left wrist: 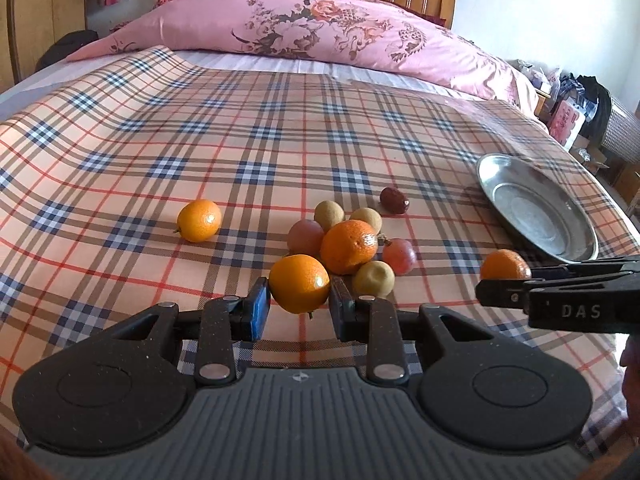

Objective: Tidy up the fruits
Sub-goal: 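Carry both held mandarins over the steel plate with both tools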

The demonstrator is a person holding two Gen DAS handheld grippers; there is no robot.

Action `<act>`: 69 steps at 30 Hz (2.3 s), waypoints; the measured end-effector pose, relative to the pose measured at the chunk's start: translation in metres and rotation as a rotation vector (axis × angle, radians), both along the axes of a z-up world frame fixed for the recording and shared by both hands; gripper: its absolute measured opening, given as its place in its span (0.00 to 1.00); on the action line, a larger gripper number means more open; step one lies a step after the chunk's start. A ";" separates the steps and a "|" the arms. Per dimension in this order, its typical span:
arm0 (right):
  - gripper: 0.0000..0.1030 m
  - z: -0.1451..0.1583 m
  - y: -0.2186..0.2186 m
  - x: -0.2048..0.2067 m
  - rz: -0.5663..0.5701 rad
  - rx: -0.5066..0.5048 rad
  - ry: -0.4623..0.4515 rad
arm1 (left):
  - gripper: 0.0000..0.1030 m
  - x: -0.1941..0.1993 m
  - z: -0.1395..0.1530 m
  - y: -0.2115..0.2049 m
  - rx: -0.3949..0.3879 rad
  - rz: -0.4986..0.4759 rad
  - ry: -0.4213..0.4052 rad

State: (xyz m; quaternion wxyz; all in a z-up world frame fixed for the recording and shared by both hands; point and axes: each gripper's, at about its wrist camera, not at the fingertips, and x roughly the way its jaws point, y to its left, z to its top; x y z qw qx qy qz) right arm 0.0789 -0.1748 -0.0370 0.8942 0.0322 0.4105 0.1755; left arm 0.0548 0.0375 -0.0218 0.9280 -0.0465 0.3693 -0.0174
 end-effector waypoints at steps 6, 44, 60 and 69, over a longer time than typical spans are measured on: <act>0.39 0.014 -0.014 -0.013 -0.024 0.014 -0.029 | 0.32 -0.007 0.009 -0.007 0.008 -0.002 -0.013; 0.39 0.044 -0.110 -0.015 -0.187 0.017 -0.081 | 0.32 0.024 0.040 -0.136 -0.009 -0.223 -0.037; 0.39 0.044 -0.157 0.020 -0.273 0.035 -0.080 | 0.32 0.071 0.039 -0.203 0.001 -0.300 -0.048; 0.39 0.022 -0.169 0.043 -0.299 0.044 -0.029 | 0.32 0.090 0.020 -0.222 -0.009 -0.306 -0.002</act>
